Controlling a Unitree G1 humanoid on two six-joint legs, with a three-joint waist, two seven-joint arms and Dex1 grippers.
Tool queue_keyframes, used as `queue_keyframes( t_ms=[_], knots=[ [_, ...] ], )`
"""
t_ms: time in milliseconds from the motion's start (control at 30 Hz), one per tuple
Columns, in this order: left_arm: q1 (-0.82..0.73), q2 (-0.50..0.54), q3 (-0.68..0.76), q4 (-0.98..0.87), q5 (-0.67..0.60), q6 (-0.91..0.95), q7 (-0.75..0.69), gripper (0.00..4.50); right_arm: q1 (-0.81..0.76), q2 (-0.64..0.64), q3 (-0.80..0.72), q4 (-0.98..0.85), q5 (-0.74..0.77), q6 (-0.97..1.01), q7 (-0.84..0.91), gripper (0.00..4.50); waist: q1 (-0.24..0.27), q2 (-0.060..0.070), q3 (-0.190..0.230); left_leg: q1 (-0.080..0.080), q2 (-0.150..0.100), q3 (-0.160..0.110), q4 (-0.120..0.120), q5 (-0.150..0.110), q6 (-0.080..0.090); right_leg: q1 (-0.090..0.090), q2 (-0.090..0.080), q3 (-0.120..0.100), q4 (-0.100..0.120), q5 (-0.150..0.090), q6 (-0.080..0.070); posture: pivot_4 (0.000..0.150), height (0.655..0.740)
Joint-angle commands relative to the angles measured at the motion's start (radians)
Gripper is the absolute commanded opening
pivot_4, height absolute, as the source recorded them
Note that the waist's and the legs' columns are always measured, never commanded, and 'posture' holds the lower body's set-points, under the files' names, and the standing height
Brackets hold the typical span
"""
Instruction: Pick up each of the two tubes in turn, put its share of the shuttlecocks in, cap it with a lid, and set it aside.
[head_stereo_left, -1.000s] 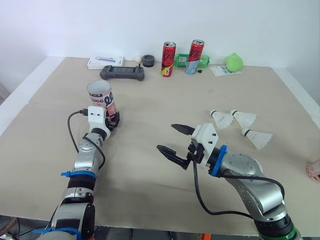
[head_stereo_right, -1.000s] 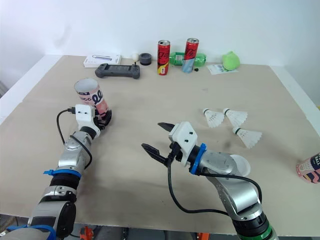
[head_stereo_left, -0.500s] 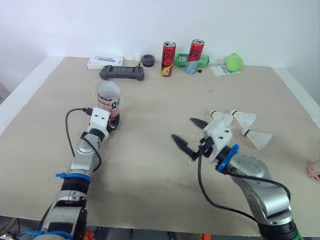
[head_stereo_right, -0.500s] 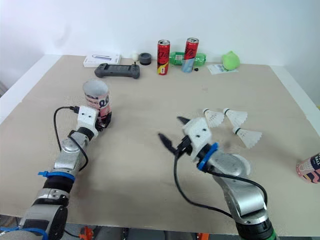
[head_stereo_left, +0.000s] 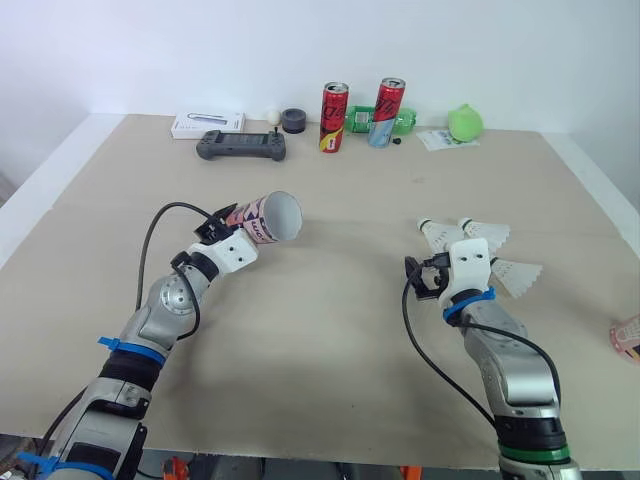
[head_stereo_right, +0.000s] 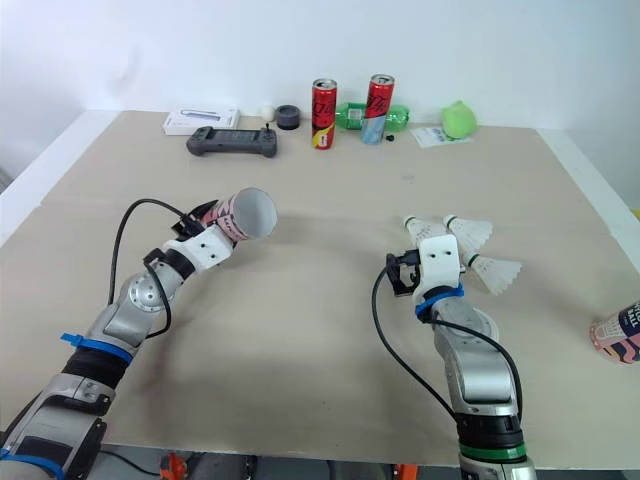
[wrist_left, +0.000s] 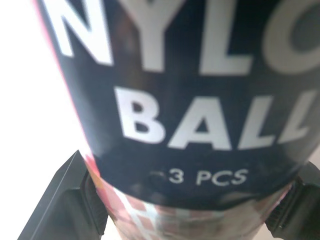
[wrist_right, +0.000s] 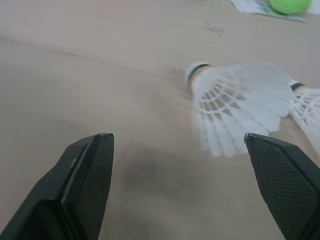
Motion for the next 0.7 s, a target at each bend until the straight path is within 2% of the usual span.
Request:
queue_keyframes(
  t_ms=[33, 100, 200, 267, 333, 367, 433, 467, 600, 700],
  knots=[
    [-0.019, 0.011, 0.016, -0.046, -0.001, -0.02, 0.016, 3.3, -0.084, 0.014, -0.027, 0.137, -0.008, -0.103, -0.008, 4.5, 0.0, 0.0, 0.0, 0.0, 0.0, 0.0, 0.0, 0.0, 0.0, 0.0, 0.0, 0.0, 0.0, 0.0, 0.0, 0.15, 0.74],
    [-0.016, 0.01, 0.016, -0.054, -0.001, -0.018, 0.017, 3.3, -0.119, 0.018, -0.026, 0.201, -0.013, -0.145, -0.008, 4.5, 0.001, 0.0, 0.0, 0.0, 0.0, 0.0, 0.0, 0.0, 0.0, 0.0, 0.0, 0.0, 0.0, 0.0, 0.0, 0.15, 0.74],
    [-0.011, 0.009, 0.017, -0.063, -0.002, -0.014, 0.017, 3.25, -0.148, 0.021, -0.023, 0.256, -0.021, -0.185, -0.012, 3.71, 0.001, 0.0, 0.0, 0.0, 0.0, 0.0, 0.0, 0.0, 0.0, 0.0, 0.0, 0.0, 0.0, 0.001, -0.001, 0.15, 0.74],
    [-0.008, 0.009, 0.017, -0.069, -0.001, -0.012, 0.017, 3.25, -0.159, 0.018, -0.02, 0.283, -0.035, -0.201, -0.023, 2.6, 0.001, 0.0, 0.0, 0.0, 0.0, 0.0, -0.001, 0.0, 0.0, 0.0, 0.0, 0.0, 0.0, 0.003, -0.005, 0.15, 0.74],
    [-0.007, 0.01, 0.015, -0.073, 0.003, -0.007, 0.016, 3.25, -0.166, 0.011, -0.015, 0.3, -0.052, -0.212, -0.031, 1.72, 0.001, 0.0, 0.0, 0.0, 0.0, 0.0, -0.001, 0.0, 0.0, 0.0, 0.0, 0.0, 0.0, 0.003, -0.006, 0.15, 0.74],
    [-0.006, 0.01, 0.015, -0.075, 0.004, -0.005, 0.016, 3.25, -0.168, 0.014, -0.02, 0.302, -0.049, -0.211, -0.032, 1.47, 0.001, 0.0, 0.0, 0.0, 0.0, 0.0, -0.001, 0.0, 0.0, 0.0, 0.0, 0.0, 0.0, 0.003, -0.006, 0.15, 0.74],
    [-0.004, 0.01, 0.014, -0.079, 0.007, 0.003, 0.014, 3.25, -0.169, 0.012, -0.018, 0.301, -0.053, -0.211, -0.03, 0.44, 0.001, 0.0, 0.0, 0.0, 0.0, 0.0, -0.001, 0.0, 0.0, 0.0, 0.0, 0.0, 0.0, 0.004, -0.006, 0.15, 0.74],
    [-0.004, 0.009, 0.014, -0.08, 0.008, 0.007, 0.013, 3.25, -0.167, 0.011, -0.017, 0.295, -0.05, -0.211, -0.024, 0.05, 0.001, 0.0, 0.0, 0.0, 0.0, 0.0, -0.001, 0.0, 0.0, 0.0, 0.0, 0.0, 0.0, 0.004, -0.006, 0.15, 0.74],
    [0.0, 0.002, 0.005, -0.085, 0.013, 0.048, -0.005, 3.25, -0.123, -0.059, 0.039, 0.126, 0.02, -0.234, 0.208, 0.05, 0.001, 0.001, 0.0, 0.0, 0.0, 0.0, -0.001, 0.0, 0.001, 0.0, 0.0, 0.0, 0.0, 0.004, -0.006, 0.15, 0.74],
    [-0.006, -0.002, -0.005, -0.086, 0.018, 0.089, -0.022, 3.25, -0.075, -0.127, 0.05, -0.112, 0.175, -0.234, 0.432, 0.05, 0.001, 0.002, 0.001, -0.001, -0.001, -0.001, -0.001, 0.0, 0.001, 0.0, 0.0, 0.001, 0.0, 0.0, 0.0, 0.15, 0.74]
  ],
)
